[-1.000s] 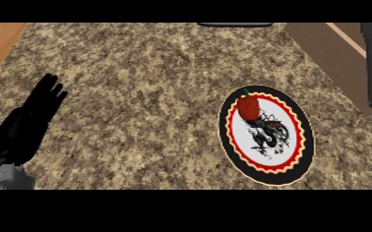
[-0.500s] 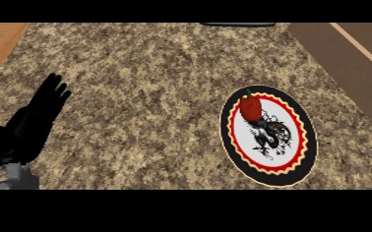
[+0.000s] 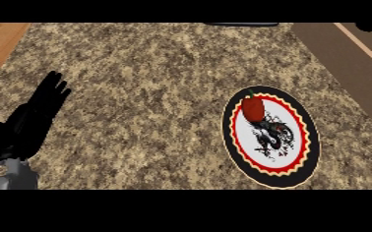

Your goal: Pick the lemon from the plate and place it in the cardboard box

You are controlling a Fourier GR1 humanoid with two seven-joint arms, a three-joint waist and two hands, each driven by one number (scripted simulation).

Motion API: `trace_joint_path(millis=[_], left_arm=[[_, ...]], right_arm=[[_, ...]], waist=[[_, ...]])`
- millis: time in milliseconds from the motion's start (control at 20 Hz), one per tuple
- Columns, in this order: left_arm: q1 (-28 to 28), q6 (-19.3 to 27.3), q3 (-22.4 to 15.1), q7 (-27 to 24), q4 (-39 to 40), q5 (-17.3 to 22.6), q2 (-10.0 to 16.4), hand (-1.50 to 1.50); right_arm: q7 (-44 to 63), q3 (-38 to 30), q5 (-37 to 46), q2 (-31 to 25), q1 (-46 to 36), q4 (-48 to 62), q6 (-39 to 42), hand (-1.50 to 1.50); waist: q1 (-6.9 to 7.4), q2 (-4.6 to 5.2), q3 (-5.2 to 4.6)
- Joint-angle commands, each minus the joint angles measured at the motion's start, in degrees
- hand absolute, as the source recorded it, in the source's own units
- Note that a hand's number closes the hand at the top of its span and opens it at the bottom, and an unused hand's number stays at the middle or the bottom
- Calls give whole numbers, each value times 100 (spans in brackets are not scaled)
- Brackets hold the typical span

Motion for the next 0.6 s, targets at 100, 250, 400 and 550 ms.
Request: trace_joint_path(millis=[100,250,400,550], left_arm=[[-152,35,-76,-73,29,-93,-42,0],[-35,141,-209,-109,79,-234,-207,0],[37,90,-99,-148,-24,-126,-171,0],[106,36,-190,244,-402,-11,-130,0]], right_arm=[[-9,-302,-237,-142,235,853,261,150],[273,-456,-355,-183,304,1094,339,-150],[-70,-383,-388,45,289,1133,304,-150],[-606,-657,-667,-109,354,1081,3,-150]], waist=[[15,29,5],[24,22,6],[42,4,4],[118,26,14]])
